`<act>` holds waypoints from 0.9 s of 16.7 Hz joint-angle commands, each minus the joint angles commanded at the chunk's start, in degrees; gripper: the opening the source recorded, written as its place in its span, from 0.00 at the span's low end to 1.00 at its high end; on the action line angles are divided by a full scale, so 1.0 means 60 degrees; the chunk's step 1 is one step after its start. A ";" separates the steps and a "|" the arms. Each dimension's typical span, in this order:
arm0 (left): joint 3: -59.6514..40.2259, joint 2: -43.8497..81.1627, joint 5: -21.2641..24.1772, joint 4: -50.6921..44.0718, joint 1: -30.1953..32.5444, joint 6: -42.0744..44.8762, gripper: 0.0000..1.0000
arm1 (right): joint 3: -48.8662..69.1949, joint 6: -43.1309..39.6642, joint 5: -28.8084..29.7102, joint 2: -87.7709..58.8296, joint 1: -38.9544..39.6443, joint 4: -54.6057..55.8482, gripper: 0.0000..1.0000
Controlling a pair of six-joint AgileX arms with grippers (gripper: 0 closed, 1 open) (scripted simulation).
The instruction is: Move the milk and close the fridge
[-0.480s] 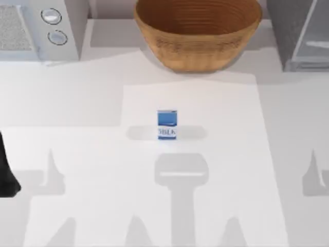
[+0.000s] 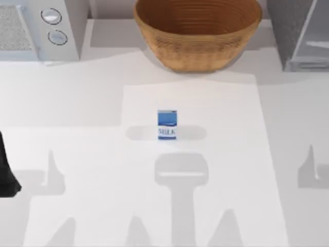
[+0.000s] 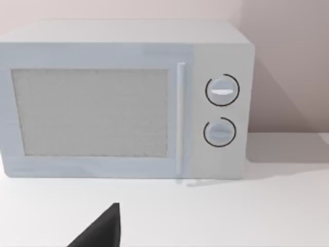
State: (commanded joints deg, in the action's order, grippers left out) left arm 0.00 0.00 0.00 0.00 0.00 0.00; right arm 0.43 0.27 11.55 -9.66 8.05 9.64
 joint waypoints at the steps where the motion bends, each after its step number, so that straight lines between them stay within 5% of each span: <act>1: 0.0000 0.0000 0.0000 0.0000 0.0000 0.0000 1.00 | 0.0014 0.0009 0.0607 -0.0489 0.0531 0.0457 1.00; 9: 0.0000 0.0000 0.0000 0.0000 0.0000 0.0000 1.00 | 0.0098 0.0070 0.4711 -0.3989 0.6021 0.3675 1.00; 15: 0.0000 0.0000 0.0000 0.0000 0.0000 0.0000 1.00 | 0.0158 0.0125 0.6886 -0.5685 0.7474 0.5326 1.00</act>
State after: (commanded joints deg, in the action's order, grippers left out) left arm 0.00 0.00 0.00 0.00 0.00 0.00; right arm 1.37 1.02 52.87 -43.77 52.90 41.60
